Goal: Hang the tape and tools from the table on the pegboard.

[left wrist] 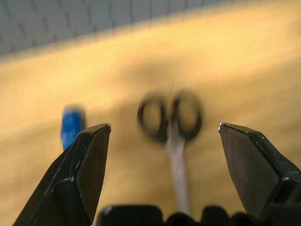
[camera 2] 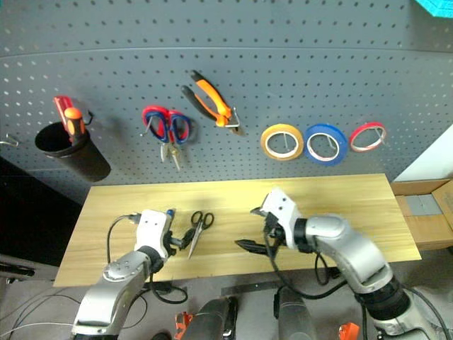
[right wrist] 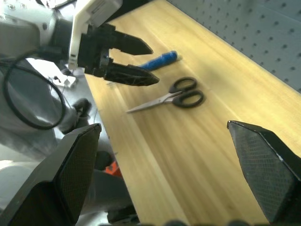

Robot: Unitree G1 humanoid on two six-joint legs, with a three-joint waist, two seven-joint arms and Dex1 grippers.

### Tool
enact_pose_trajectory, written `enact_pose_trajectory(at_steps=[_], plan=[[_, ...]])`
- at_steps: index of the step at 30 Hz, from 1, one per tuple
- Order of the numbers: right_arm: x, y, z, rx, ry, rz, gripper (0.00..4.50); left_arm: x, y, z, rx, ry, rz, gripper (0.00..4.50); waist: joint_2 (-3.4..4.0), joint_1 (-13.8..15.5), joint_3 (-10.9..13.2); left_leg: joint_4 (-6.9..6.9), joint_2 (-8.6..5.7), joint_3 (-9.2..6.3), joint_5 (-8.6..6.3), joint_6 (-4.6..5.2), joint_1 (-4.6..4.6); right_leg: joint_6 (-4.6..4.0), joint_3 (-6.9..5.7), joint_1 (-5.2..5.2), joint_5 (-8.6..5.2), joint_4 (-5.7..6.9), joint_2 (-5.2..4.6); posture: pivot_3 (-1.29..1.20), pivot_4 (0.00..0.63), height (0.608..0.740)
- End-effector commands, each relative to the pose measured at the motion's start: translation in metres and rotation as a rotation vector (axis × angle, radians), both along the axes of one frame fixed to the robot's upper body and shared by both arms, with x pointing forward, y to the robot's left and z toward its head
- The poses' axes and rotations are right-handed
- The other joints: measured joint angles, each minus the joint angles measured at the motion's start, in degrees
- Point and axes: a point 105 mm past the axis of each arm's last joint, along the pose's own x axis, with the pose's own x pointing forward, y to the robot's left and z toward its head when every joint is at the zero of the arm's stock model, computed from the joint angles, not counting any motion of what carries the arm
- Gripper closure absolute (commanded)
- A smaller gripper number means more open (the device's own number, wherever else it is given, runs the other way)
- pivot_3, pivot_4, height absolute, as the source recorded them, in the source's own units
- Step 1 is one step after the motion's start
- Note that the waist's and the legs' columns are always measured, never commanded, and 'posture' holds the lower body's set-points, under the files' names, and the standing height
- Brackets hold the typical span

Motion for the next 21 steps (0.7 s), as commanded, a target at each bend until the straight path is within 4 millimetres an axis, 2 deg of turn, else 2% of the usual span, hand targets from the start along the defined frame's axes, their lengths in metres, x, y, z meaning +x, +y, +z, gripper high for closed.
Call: enact_pose_trajectory(at_steps=[1, 6, 15, 18, 21], plan=[[0.002, 0.007, 0.004, 0.042, -0.054, -0.025, 0.03, 0.002, -0.003, -0.002, 0.043, 0.048, 0.003, 0.55, 0.0, 0.1, 0.0, 0.0, 0.0, -0.03, 0.0, -0.01, -0.01, 0.0, -0.02, 0.0, 0.0, -0.01, 0.0, -0.07, 0.273, 0.74], [0.0, 0.006, -0.009, 0.009, -0.054, -0.029, 0.03, 0.008, -0.011, -0.016, 0.053, 0.12, 0.005, 0.55, -0.02, 0.3, 0.0, -0.01, -0.05, -0.1, 0.01, -0.04, -0.03, 0.02, -0.05, 0.02, -0.01, -0.03, -0.04, -0.07, 0.29, 0.74], [-0.003, 0.007, -0.015, -0.002, -0.039, -0.039, 0.03, 0.026, -0.021, -0.036, 0.083, 0.207, -0.001, 0.55, -0.04, 0.2, 0.0, -0.03, -0.03, -0.1, 0.0, -0.02, -0.02, 0.02, -0.04, 0.02, -0.02, -0.04, -0.05, -0.08, 0.308, 0.74], [-0.001, 0.007, -0.015, -0.003, -0.04, -0.048, 0.03, 0.032, -0.018, -0.04, 0.101, 0.228, 0.032, 0.55, -0.05, 0.2, 0.1, -0.03, -0.04, -0.1, 0.0, -0.02, -0.02, 0.03, -0.04, 0.02, -0.03, -0.04, -0.06, -0.08, 0.312, 0.74], [0.001, 0.006, -0.014, -0.004, -0.041, -0.057, 0.03, 0.03, -0.014, -0.047, 0.114, 0.274, 0.048, 0.55, -0.05, 0.1, 0.1, -0.03, -0.04, -0.11, 0.0, -0.02, 0.0, 0.04, -0.04, 0.04, -0.03, -0.03, -0.08, -0.08, 0.313, 0.74]])
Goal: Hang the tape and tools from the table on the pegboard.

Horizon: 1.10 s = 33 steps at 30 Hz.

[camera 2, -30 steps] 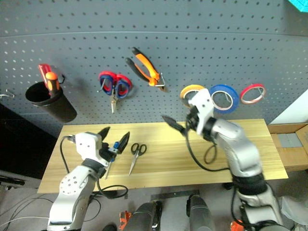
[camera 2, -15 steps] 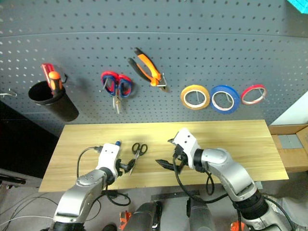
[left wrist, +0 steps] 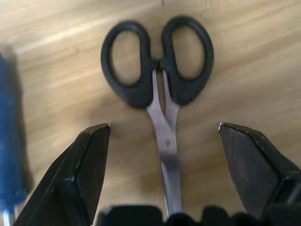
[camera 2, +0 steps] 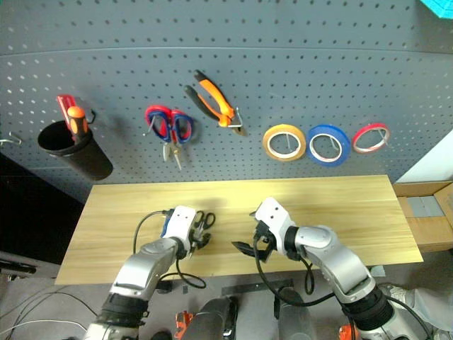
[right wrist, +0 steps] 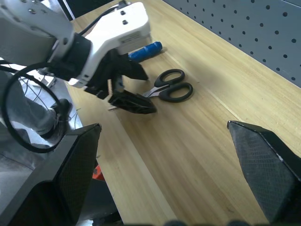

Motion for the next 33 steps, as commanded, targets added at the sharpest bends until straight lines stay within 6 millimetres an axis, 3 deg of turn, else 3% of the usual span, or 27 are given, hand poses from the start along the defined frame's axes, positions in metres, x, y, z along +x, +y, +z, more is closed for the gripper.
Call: enact_pose_trajectory(at_steps=[1, 4, 13, 19, 24, 26, 30, 33], plan=[[0.001, 0.001, 0.007, 0.008, -0.03, 0.0, 0.03, -0.01, 0.008, -0.017, 0.038, 0.082, 0.026, 0.55, 0.0, -0.1, 0.0, -0.01, 0.0, 0.01, 0.0, 0.0, 0.02, 0.0, 0.01, 0.01, 0.0, 0.01, 0.0, -0.08, 0.315, 0.74], [0.001, -0.001, 0.006, 0.003, -0.027, -0.008, 0.0, -0.017, 0.009, -0.021, 0.044, 0.111, 0.021, 1.19, 0.0, -0.1, 0.0, -0.04, 0.0, 0.02, 0.0, 0.0, 0.12, 0.04, 0.02, 0.08, -0.03, 0.0, 0.0, -0.09, 0.316, 0.74], [0.009, -0.005, 0.007, -0.008, -0.038, -0.023, 0.0, -0.024, 0.018, -0.016, 0.044, 0.107, 0.049, 4.33, 0.01, -0.1, 0.0, -0.08, 0.01, 0.01, -0.01, 0.0, 0.19, 0.16, 0.04, 0.13, -0.1, 0.0, -0.01, -0.08, 0.299, 0.74], [0.025, -0.002, 0.03, 0.033, -0.109, -0.018, 0.0, -0.01, 0.01, 0.043, -0.054, -0.279, -0.024, 4.41, 0.01, 0.1, 0.0, -0.09, 0.01, -0.04, 0.02, -0.09, 0.1, 0.05, 0.05, 0.05, -0.03, -0.05, -0.03, -0.07, 0.253, 0.74], [0.028, 0.002, 0.044, 0.073, -0.13, 0.037, 0.0, -0.019, -0.002, 0.099, -0.132, -0.62, -0.114, 4.41, 0.02, 0.5, 0.0, -0.08, 0.0, -0.16, 0.11, -0.27, -0.07, 0.02, 0.0, 0.03, -0.02, -0.18, -0.06, -0.05, 0.229, 0.74], [0.03, 0.004, 0.043, 0.074, -0.135, 0.058, 0.0, -0.031, -0.009, 0.122, -0.117, -0.786, -0.168, 4.41, -0.02, 0.5, -0.1, -0.08, -0.05, -0.14, 0.11, -0.26, -0.1, 0.02, 0.01, 0.04, -0.02, -0.24, -0.11, -0.03, 0.211, 0.74], [0.029, 0.008, 0.048, 0.1, -0.161, 0.122, 0.0, -0.054, -0.021, 0.142, -0.065, -0.953, -0.208, 4.41, -0.01, 0.8, -0.2, -0.13, -0.03, -0.14, 0.11, -0.26, -0.12, 0.01, 0.01, 0.03, -0.01, -0.32, -0.09, -0.01, 0.195, 0.74], [0.025, 0.014, 0.079, 0.225, -0.243, 0.186, 0.0, -0.057, -0.011, 0.156, -0.008, -1.034, -0.129, 4.41, 0.0, 0.9, -0.2, -0.14, -0.01, -0.13, 0.11, -0.25, -0.11, 0.01, 0.01, 0.03, -0.01, -0.31, -0.06, 0.01, 0.194, 0.74]])
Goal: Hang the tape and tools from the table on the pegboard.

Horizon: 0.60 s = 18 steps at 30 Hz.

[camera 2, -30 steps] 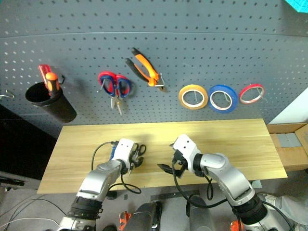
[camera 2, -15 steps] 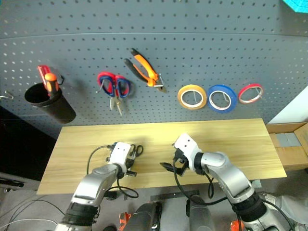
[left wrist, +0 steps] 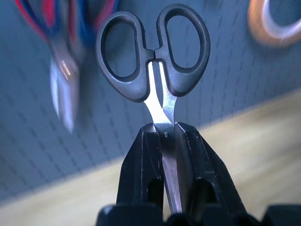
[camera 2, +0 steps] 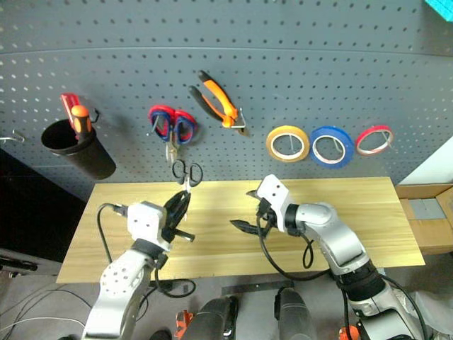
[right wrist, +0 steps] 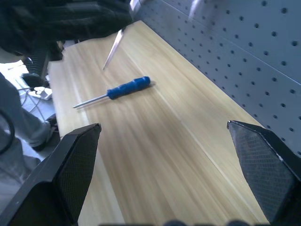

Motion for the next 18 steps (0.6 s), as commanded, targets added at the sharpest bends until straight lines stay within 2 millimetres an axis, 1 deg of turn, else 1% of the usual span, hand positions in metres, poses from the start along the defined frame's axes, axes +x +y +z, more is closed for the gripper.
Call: enact_pose_trajectory(at_steps=[1, 3, 4, 6, 8, 11, 15, 18], plan=[[-0.003, 0.008, 0.059, 0.204, -0.15, 0.074, 0.0, -0.004, 0.011, 0.035, 0.005, -0.168, 0.102, 4.41, 0.0, 0.2, 0.0, 0.02, 0.0, 0.0, -0.01, 0.03, 0.0, 0.01, -0.01, 0.01, 0.0, 0.02, 0.01, 0.02, 0.196, 0.74], [-0.004, 0.009, 0.082, 0.281, -0.18, 0.087, 0.0, -0.001, 0.017, 0.047, 0.007, -0.212, 0.138, 4.41, -0.01, 0.4, 0.0, 0.06, -0.01, -0.01, -0.11, 0.21, 0.01, 0.05, -0.02, 0.02, 0.02, 0.04, 0.03, 0.02, 0.197, 0.74], [-0.005, 0.009, 0.089, 0.299, -0.19, 0.1, 0.0, 0.0, 0.019, 0.051, 0.011, -0.228, 0.144, 4.41, -0.02, 0.7, 0.0, 0.1, -0.01, -0.01, -0.11, 0.21, 0.03, 0.05, -0.06, 0.02, 0.02, 0.09, 0.05, 0.02, 0.196, 0.74], [-0.006, 0.01, 0.096, 0.306, -0.205, 0.111, 0.0, 0.002, 0.018, 0.055, 0.012, -0.243, 0.142, 4.41, -0.03, 0.9, -0.3, 0.12, -0.02, 0.01, -0.09, 0.18, 0.04, 0.05, -0.09, 0.0, 0.02, 0.19, 0.07, 0.02, 0.194, 0.74], [-0.005, 0.011, 0.1, 0.301, -0.222, 0.112, 0.0, 0.005, 0.017, 0.059, 0.005, -0.255, 0.136, 4.41, -0.03, 1.1, -0.4, 0.11, -0.02, 0.03, 0.0, 0.01, 0.04, 0.04, -0.1, 0.0, 0.02, 0.17, 0.08, 0.02, 0.189, 0.74], [-0.004, 0.012, 0.1, 0.293, -0.232, 0.111, 0.0, 0.009, 0.015, 0.063, 0.002, -0.266, 0.131, 4.41, -0.06, 1.1, -0.5, 0.11, -0.03, 0.02, 0.01, 0.0, 0.01, 0.04, -0.09, -0.03, 0.02, 0.16, 0.08, 0.01, 0.185, 0.74], [-0.004, 0.012, 0.099, 0.283, -0.24, 0.105, 0.0, 0.016, 0.015, 0.061, -0.021, -0.254, 0.149, 4.41, -0.06, 1.1, -0.8, 0.12, -0.03, 0.08, 0.01, 0.0, 0.05, 0.04, -0.07, -0.03, 0.03, 0.24, 0.08, 0.0, 0.18, 0.74], [-0.005, 0.011, 0.101, 0.285, -0.245, 0.104, 0.0, 0.02, 0.014, 0.06, -0.005, -0.257, 0.149, 4.41, -0.08, 1.0, -1.0, 0.12, -0.03, 0.1, 0.01, 0.0, 0.07, 0.04, -0.06, -0.03, 0.03, 0.26, 0.1, 0.0, 0.179, 0.74]])
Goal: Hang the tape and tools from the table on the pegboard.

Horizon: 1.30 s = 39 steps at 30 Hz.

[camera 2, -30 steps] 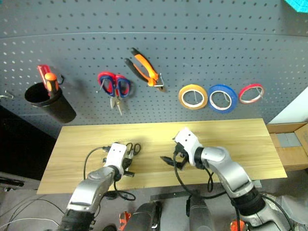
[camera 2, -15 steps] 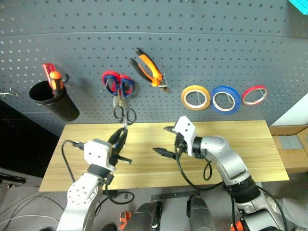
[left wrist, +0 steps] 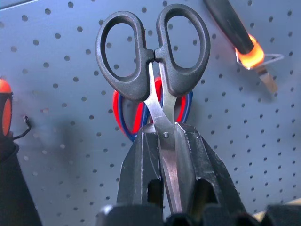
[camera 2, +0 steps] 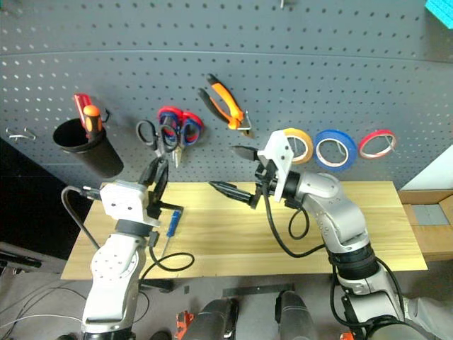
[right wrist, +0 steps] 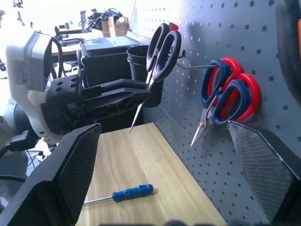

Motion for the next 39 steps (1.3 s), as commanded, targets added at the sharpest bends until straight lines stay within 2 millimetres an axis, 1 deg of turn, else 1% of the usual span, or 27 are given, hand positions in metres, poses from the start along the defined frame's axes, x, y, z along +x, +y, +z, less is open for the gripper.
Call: enact_pose_trajectory(at_steps=[1, 9, 14, 17, 22, 24, 26, 28, 30, 32, 33, 35, 36, 37, 39], plan=[[-0.006, 0.0, 0.013, 0.016, -0.064, 0.007, 0.0, 0.002, -0.002, 0.006, 0.015, -0.033, 0.006, 4.41, 0.01, 0.0, -0.1, 0.0, 0.0, 0.0, 0.0, 0.0, 0.0, 0.0, 0.0, 0.0, 0.0, 0.01, 0.01, 0.0, 0.179, 0.74], [-0.01, 0.0, 0.023, 0.044, -0.096, 0.006, 0.0, 0.012, -0.004, 0.004, 0.005, -0.026, 0.007, 4.41, -0.01, -0.1, -0.3, 0.01, 0.0, 0.04, 0.0, 0.0, 0.01, -0.01, 0.01, -0.01, 0.0, 0.02, 0.01, -0.02, 0.174, 0.74], [-0.012, -0.001, 0.027, 0.049, -0.106, 0.0, 0.0, 0.02, -0.004, -0.005, 0.009, 0.017, 0.014, 4.41, 0.0, -0.2, -0.5, 0.03, 0.01, 0.05, 0.0, 0.0, 0.01, -0.01, 0.02, -0.01, 0.01, 0.03, 0.02, -0.03, 0.174, 0.74], [-0.013, -0.001, 0.028, 0.05, -0.11, -0.001, 0.0, 0.029, -0.004, -0.011, 0.015, 0.049, 0.024, 4.41, 0.01, -0.2, -0.5, 0.05, 0.0, 0.05, 0.0, 0.0, 0.02, -0.01, 0.02, 0.0, 0.01, 0.04, 0.02, -0.03, 0.177, 0.74], [-0.014, 0.001, 0.031, 0.05, -0.122, -0.003, 0.0, 0.05, 0.005, -0.021, -0.019, 0.117, 0.093, 4.41, -0.01, -0.2, -0.7, 0.08, 0.0, 0.05, 0.0, 0.0, 0.03, -0.01, 0.01, 0.01, 0.01, 0.07, 0.03, -0.04, 0.185, 0.74], [-0.015, 0.001, 0.032, 0.05, -0.123, -0.002, 0.0, 0.054, 0.005, -0.023, -0.02, 0.132, 0.095, 4.41, 0.01, -0.2, -0.8, 0.1, 0.0, 0.05, 0.0, 0.0, 0.03, -0.01, 0.01, 0.01, 0.01, 0.08, 0.03, -0.04, 0.187, 0.74], [-0.015, 0.001, 0.032, 0.047, -0.124, -0.005, 0.0, 0.06, 0.007, -0.025, -0.058, 0.153, 0.116, 4.41, 0.01, -0.3, -0.9, 0.11, 0.0, 0.06, 0.0, 0.0, 0.03, -0.01, 0.04, 0.0, 0.01, 0.08, 0.03, -0.04, 0.191, 0.74], [-0.015, 0.001, 0.031, 0.047, -0.12, -0.006, 0.0, 0.065, 0.007, -0.027, -0.07, 0.173, 0.117, 4.41, 0.02, -0.4, -1.0, 0.12, 0.01, 0.05, 0.0, 0.0, 0.03, -0.01, 0.03, 0.0, 0.01, 0.09, 0.03, -0.04, 0.193, 0.74], [-0.016, 0.001, 0.031, 0.045, -0.119, -0.007, 0.0, 0.067, 0.0, -0.029, -0.115, 0.204, 0.043, 4.41, 0.03, -0.5, -1.1, 0.12, 0.0, 0.06, 0.0, 0.0, 0.06, -0.01, 0.04, 0.02, 0.01, 0.11, 0.03, -0.04, 0.198, 0.74], [-0.016, 0.001, 0.03, 0.043, -0.115, -0.009, 0.0, 0.068, -0.002, -0.028, -0.133, 0.215, 0.003, 3.69, 0.04, -0.5, -1.1, 0.12, 0.0, 0.07, 0.0, 0.0, 0.1, -0.01, 0.05, 0.04, 0.01, 0.11, 0.03, -0.04, 0.199, 0.74], [-0.016, 0.001, 0.029, 0.043, -0.113, -0.009, 0.0, 0.068, -0.001, -0.027, -0.132, 0.218, 0.007, 3.44, 0.04, -0.5, -1.1, 0.12, 0.0, 0.06, 0.0, 0.0, 0.11, -0.01, 0.05, 0.05, 0.01, 0.11, 0.03, -0.04, 0.199, 0.74], [-0.015, 0.001, 0.029, 0.042, -0.109, -0.01, 0.0, 0.069, 0.011, -0.03, -0.131, 0.231, 0.078, 2.72, 0.04, -0.5, -1.1, 0.12, 0.0, 0.06, 0.0, 0.01, 0.1, -0.01, 0.05, 0.05, 0.01, 0.11, 0.03, -0.03, 0.205, 0.74], [-0.016, 0.001, 0.028, 0.042, -0.107, -0.01, 0.0, 0.069, 0.017, -0.035, -0.117, 0.254, 0.115, 2.49, 0.04, -0.5, -1.1, 0.13, 0.0, 0.07, 0.0, 0.01, 0.1, -0.01, 0.05, 0.05, 0.01, 0.11, 0.03, -0.03, 0.206, 0.74], [-0.016, 0.0, 0.028, 0.044, -0.101, -0.01, 0.0, 0.068, 0.021, -0.044, -0.105, 0.309, 0.122, 2.11, 0.04, -0.6, -1.1, 0.12, 0.0, 0.06, 0.0, 0.01, 0.11, -0.01, 0.06, 0.04, 0.01, 0.11, 0.03, -0.03, 0.21, 0.74], [-0.017, 0.0, 0.025, 0.048, -0.077, -0.007, 0.0, 0.063, 0.029, -0.065, -0.105, 0.434, 0.117, 1.51, 0.04, -0.7, -1.1, 0.11, 0.0, 0.07, 0.0, 0.01, 0.12, -0.01, 0.06, 0.04, 0.01, 0.12, 0.03, -0.02, 0.218, 0.74]])
